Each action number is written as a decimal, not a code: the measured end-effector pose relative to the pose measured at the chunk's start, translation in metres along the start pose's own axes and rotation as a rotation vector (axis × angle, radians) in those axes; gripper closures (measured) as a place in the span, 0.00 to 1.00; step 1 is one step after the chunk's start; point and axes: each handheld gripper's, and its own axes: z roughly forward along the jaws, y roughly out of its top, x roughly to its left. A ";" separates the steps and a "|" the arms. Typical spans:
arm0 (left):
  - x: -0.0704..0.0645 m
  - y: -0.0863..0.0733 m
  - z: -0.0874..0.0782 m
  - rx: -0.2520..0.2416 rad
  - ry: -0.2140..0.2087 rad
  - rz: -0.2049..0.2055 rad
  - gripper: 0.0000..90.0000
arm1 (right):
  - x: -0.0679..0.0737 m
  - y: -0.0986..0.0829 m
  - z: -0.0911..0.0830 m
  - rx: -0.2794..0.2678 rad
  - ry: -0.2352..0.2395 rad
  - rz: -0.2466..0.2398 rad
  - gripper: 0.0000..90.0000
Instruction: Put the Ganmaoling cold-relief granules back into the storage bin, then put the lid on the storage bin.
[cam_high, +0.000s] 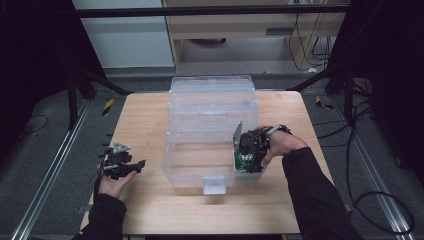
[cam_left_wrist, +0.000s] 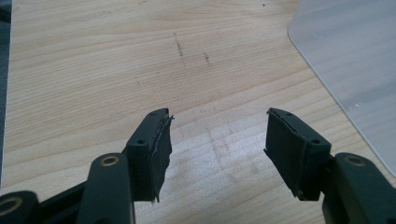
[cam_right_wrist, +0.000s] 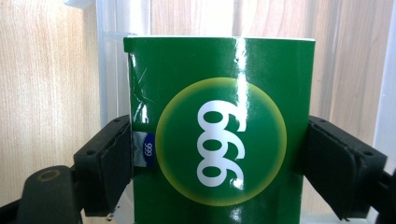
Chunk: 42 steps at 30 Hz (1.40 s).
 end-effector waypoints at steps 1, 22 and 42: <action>0.000 0.000 0.000 0.000 -0.001 -0.001 0.44 | 0.000 -0.001 0.000 -0.006 -0.003 0.000 0.18; -0.002 0.002 -0.002 -0.023 -0.003 -0.006 0.44 | 0.014 -0.017 -0.033 -0.162 -0.083 0.210 0.29; -0.002 0.007 -0.011 -0.062 -0.016 -0.016 0.50 | 0.053 0.002 -0.039 -0.281 -0.083 0.234 0.30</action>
